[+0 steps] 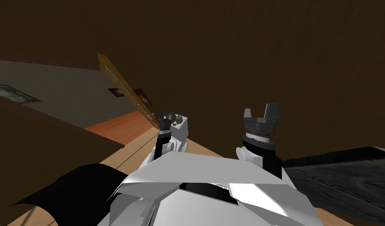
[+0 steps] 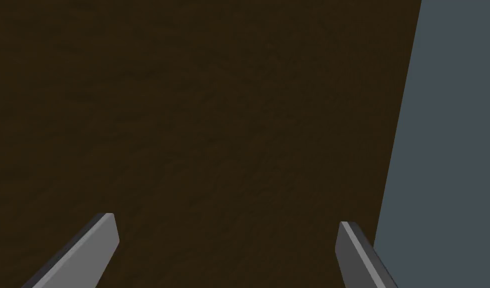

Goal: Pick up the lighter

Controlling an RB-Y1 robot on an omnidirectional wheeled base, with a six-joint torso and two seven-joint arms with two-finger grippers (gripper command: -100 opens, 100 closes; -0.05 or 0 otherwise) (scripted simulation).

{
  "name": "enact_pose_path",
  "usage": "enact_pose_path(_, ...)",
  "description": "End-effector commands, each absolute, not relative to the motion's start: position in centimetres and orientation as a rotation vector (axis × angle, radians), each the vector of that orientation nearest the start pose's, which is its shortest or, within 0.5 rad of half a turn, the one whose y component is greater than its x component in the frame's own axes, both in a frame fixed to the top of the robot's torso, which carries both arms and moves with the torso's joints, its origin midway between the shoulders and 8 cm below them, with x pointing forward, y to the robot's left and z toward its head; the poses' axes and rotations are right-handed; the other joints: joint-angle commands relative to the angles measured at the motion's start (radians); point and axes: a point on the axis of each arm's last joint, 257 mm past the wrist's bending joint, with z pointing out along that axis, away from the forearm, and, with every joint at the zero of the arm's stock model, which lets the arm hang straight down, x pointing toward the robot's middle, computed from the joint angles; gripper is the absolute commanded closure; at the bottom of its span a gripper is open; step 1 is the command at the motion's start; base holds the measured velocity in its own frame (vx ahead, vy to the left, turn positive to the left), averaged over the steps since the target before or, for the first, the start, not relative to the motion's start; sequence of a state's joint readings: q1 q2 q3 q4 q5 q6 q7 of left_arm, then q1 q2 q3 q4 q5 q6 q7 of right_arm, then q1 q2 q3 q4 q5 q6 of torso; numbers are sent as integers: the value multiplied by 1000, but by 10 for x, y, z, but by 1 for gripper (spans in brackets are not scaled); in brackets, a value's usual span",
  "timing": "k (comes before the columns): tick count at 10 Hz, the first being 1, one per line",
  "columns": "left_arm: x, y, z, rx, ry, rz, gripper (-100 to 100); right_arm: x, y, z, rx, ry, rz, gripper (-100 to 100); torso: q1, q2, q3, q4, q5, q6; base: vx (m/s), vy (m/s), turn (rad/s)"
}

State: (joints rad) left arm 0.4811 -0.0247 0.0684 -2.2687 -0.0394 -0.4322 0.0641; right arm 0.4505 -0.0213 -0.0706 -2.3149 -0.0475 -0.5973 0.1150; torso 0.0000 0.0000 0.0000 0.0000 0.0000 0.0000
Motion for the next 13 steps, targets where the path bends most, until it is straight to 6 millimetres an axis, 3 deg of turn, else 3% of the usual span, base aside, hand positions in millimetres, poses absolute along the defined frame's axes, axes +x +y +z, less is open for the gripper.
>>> enact_pose_path(1,358,300,10,-715,670,-1262,-100,316,-293,74,482,497,1207,0,0,0,0,0,0,0,5,-1,32)
enact_pose_path(13,396,313,-50,-964,875,-1300,-100,316,-293,74,482,497,1207,0,0,-1,-1,0,0,0,17,-6,69)
